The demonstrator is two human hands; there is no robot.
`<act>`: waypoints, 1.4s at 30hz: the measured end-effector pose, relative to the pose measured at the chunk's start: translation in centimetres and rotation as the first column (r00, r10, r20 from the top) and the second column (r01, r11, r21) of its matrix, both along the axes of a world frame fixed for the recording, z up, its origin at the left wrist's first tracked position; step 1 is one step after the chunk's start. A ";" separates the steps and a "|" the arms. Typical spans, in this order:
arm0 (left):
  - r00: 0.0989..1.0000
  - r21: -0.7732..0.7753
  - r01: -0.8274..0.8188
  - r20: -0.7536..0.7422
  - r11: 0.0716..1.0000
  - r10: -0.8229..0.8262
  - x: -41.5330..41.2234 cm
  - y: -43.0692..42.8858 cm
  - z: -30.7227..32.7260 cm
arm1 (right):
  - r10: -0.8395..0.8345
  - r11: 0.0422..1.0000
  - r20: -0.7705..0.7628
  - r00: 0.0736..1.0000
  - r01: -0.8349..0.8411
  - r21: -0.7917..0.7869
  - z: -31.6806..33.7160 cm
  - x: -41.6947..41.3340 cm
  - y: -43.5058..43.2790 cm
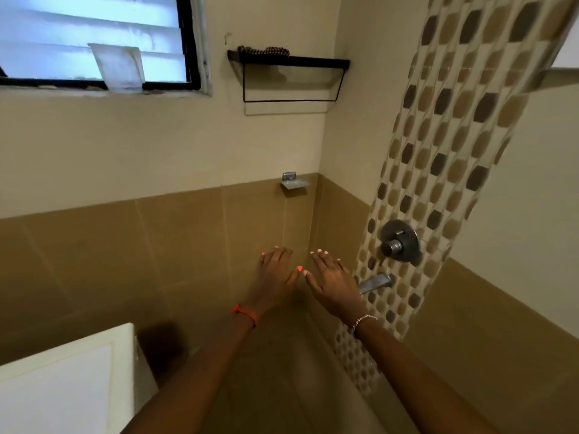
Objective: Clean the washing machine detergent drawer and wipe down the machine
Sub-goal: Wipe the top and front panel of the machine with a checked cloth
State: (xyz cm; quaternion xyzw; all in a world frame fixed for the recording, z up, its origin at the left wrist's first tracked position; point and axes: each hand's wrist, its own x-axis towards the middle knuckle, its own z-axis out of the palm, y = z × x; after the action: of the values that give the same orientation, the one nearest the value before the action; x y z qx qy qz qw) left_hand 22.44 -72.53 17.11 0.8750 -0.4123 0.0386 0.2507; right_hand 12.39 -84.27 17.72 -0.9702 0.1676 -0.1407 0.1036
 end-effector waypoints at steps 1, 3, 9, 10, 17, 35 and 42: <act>1.000 -0.013 -0.003 -0.004 1.000 0.003 1.0 -0.8 0.7 | 0.008 1.000 0.008 1.000 -0.008 -0.006 0.5 1.0 -1.1; 1.000 -0.036 -0.013 0.019 0.999 0.013 3.0 -2.2 1.8 | 0.031 0.999 0.017 0.999 -0.030 -0.012 1.5 3.2 -3.0; 0.982 -0.071 -0.071 0.168 0.995 0.082 9.9 -7.1 5.4 | 0.113 0.992 0.115 0.987 -0.105 -0.069 4.2 11.6 -9.2; 0.974 -0.089 -0.080 0.204 0.993 0.097 11.3 -8.2 6.1 | 0.132 0.989 0.142 0.981 -0.121 -0.081 4.8 13.3 -10.3; 0.956 -0.287 -0.140 0.209 0.948 0.204 19.6 -14.6 11.2 | 0.234 0.971 0.266 0.935 -0.214 -0.104 11.1 21.9 -17.6; 0.939 -0.686 -0.127 0.150 0.716 0.310 33.4 -21.3 32.0 | 0.208 0.892 0.629 0.749 -0.410 0.193 30.4 39.4 -25.0; 0.924 -0.592 -0.319 -0.021 0.740 0.382 38.2 -20.3 37.5 | 0.166 0.889 0.621 0.766 -0.389 0.243 36.3 45.4 -25.4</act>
State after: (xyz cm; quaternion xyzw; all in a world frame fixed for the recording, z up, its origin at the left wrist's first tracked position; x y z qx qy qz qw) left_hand 60.66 -92.84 54.63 0.8134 -0.2201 0.2546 0.4745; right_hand 57.77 -109.65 54.00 -0.8577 0.0023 -0.3816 0.3446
